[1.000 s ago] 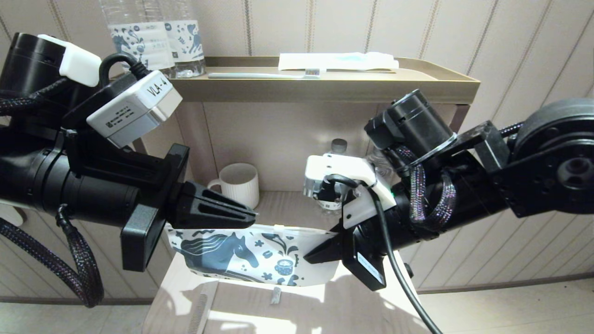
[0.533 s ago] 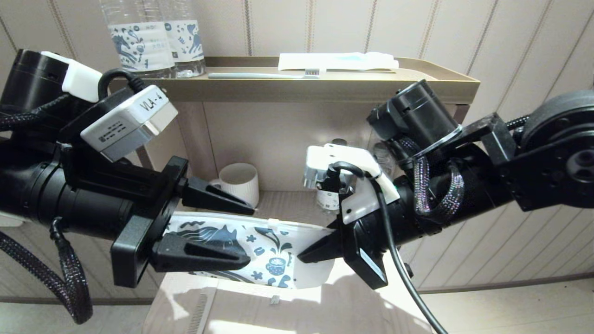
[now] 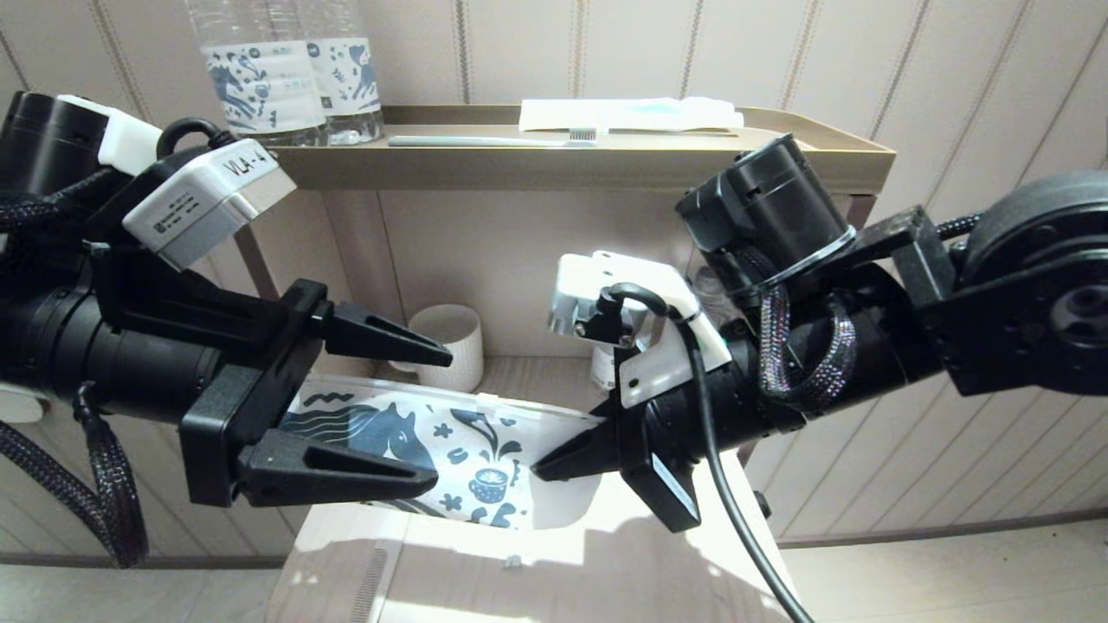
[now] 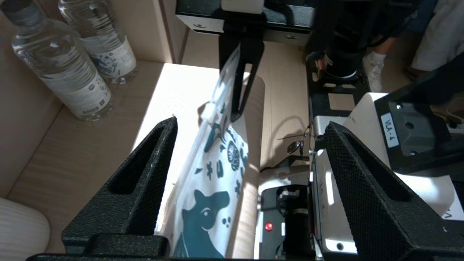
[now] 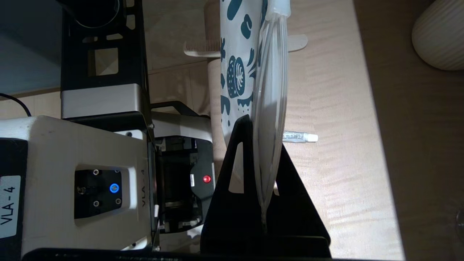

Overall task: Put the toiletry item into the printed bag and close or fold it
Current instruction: Open the storage bag

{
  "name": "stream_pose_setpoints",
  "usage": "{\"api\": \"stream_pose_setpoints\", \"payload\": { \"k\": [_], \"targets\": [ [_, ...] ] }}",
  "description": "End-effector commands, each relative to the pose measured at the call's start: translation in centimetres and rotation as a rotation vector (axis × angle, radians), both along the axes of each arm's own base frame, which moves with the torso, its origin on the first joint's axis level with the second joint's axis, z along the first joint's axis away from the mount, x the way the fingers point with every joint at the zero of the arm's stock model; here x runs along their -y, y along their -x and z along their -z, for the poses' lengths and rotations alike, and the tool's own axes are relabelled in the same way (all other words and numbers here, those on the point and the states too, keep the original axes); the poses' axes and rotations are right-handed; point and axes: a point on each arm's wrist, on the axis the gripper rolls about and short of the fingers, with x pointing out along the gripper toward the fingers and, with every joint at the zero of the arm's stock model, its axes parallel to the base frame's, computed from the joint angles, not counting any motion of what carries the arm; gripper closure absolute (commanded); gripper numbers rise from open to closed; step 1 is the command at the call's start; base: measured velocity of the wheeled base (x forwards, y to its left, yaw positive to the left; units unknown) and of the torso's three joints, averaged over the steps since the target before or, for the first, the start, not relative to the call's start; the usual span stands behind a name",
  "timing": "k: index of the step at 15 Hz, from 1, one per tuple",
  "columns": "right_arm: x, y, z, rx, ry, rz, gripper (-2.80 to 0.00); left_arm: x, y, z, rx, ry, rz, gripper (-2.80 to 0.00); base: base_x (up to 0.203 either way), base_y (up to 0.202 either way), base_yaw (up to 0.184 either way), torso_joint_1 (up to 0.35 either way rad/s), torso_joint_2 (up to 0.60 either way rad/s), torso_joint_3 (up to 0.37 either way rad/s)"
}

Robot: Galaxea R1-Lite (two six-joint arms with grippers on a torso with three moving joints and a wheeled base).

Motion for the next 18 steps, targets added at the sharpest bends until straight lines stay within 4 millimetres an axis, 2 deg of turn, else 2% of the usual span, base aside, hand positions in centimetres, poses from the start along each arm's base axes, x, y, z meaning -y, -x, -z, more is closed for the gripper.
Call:
{"api": "stream_pose_setpoints", "payload": {
  "k": [1,7,10,18],
  "targets": [
    [-0.2,0.2,0.0,0.001,-0.002,-0.012,0.0,0.2,-0.5,0.4,-0.024,-0.006,0.001,-2.8,0.0,0.0,0.0,0.0,0.0,0.0],
    [-0.9,0.6,-0.3,0.021,-0.029,-0.03,0.0,0.7,-1.6,0.8,-0.041,-0.012,0.0,-2.8,0.0,0.0,0.0,0.0,0.0,0.0],
    [-1.0,0.5,-0.3,0.023,-0.031,-0.031,0.0,0.8,-1.7,-0.3,-0.03,0.005,-0.009,-2.8,0.0,0.0,0.0,0.0,0.0,0.0],
    [-1.0,0.4,-0.4,0.026,-0.033,-0.024,0.0,0.8,-1.8,0.2,-0.032,-0.008,-0.01,-2.8,0.0,0.0,0.0,0.0,0.0,0.0]
  ]
}}
